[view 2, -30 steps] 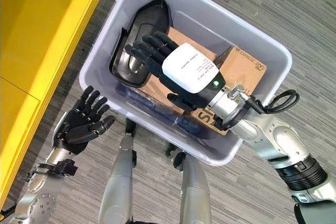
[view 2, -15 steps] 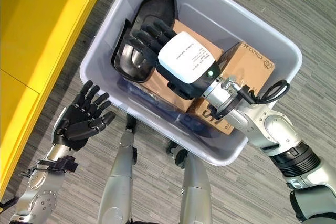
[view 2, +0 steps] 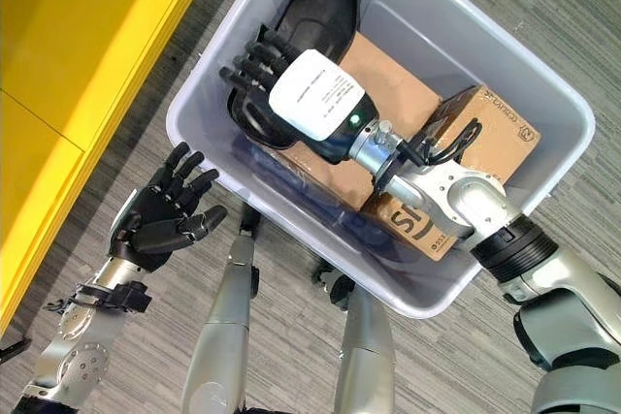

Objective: Move parts from the plastic box to the shelf.

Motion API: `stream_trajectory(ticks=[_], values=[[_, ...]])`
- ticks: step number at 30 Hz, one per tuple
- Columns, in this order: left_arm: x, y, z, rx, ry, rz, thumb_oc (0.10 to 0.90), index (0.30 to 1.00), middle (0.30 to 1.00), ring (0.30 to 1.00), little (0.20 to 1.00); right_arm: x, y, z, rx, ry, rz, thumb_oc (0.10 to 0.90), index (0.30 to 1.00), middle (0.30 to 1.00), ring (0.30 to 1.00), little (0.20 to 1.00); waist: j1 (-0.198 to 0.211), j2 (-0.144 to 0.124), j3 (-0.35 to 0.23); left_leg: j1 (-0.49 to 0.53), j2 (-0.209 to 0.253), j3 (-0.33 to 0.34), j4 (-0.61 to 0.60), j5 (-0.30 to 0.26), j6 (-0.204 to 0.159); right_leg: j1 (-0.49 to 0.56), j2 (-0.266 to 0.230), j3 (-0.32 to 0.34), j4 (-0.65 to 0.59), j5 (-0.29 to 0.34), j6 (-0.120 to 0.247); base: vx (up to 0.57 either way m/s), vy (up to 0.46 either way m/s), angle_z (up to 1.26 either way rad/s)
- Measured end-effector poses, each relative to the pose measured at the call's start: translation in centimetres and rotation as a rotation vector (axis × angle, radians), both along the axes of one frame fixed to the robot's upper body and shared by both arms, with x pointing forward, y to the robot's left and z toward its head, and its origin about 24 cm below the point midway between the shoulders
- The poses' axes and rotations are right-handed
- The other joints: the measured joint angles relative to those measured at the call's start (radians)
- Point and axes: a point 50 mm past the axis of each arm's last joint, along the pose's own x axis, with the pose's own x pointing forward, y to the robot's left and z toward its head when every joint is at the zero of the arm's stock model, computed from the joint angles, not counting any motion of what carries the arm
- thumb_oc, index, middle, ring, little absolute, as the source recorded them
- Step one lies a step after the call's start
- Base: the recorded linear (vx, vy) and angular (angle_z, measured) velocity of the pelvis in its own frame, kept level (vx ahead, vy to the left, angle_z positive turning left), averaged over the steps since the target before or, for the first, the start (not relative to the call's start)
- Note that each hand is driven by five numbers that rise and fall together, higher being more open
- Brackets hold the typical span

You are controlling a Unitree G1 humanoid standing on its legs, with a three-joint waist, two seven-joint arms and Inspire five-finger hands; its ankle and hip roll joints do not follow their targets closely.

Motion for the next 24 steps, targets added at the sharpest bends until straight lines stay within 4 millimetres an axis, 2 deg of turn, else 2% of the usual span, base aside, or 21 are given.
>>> stream_trajectory(ticks=[4, 7, 10, 16, 24], values=[[0.1, -0.1, 0.0, 0.001, -0.001, -0.003, 0.900, 1.000, 1.000, 1.000, 1.000, 1.1, -0.9, -0.2, 0.007, -0.002, -0.078, 0.900, 1.000, 1.000, 1.000, 1.000, 0.022, 0.000, 0.000, -0.043, -0.003, -0.006, 0.019, 0.000, 0.000, -0.041, -0.007, -0.004, 0.024, -0.008, -0.005, -0.01, -0.004, 0.04], [0.1, -0.2, -0.7, 0.015, 0.039, -0.010, 0.900, 1.000, 1.000, 1.000, 1.000, 1.6, -1.3, -0.4, 0.012, 0.005, -0.116, 0.900, 1.000, 1.000, 1.000, 1.000, 0.027, 0.000, 0.000, -0.068, -0.007, -0.010, 0.028, 0.000, 0.000, -0.064, -0.012, -0.007, 0.035, -0.012, -0.008, -0.01, 0.011, 0.04], [0.0, -0.5, -1.8, 0.021, 0.098, -0.027, 0.900, 1.000, 1.000, 1.000, 1.000, 1.4, -1.3, -0.2, 0.044, -0.037, -0.090, 0.900, 1.000, 1.000, 1.000, 1.000, 0.019, 0.001, 0.000, -0.090, -0.010, -0.010, 0.044, -0.002, -0.002, -0.083, -0.017, -0.007, 0.045, -0.013, -0.008, 0.00, 0.000, 0.00], [-0.1, -0.7, -2.0, 0.025, 0.113, -0.039, 0.900, 1.000, 1.000, 1.000, 1.000, 1.6, -2.6, 1.0, 0.197, -0.165, -0.117, 0.900, 1.000, 1.000, 1.000, 1.000, 0.020, 0.001, 0.000, -0.096, -0.013, -0.006, 0.040, -0.002, -0.002, -0.098, -0.021, 0.001, 0.050, -0.014, -0.009, -0.01, 0.040, 0.00], [0.0, -0.8, -1.9, 0.024, 0.109, -0.039, 0.900, 1.000, 1.000, 1.000, 1.000, 1.8, -3.3, 0.2, 0.197, -0.128, -0.180, 0.900, 1.000, 1.000, 1.000, 1.000, 0.013, 0.004, 0.000, -0.095, -0.020, 0.021, 0.041, -0.004, 0.000, -0.110, -0.028, 0.025, 0.054, -0.015, -0.007, -0.01, 0.042, -0.03]])
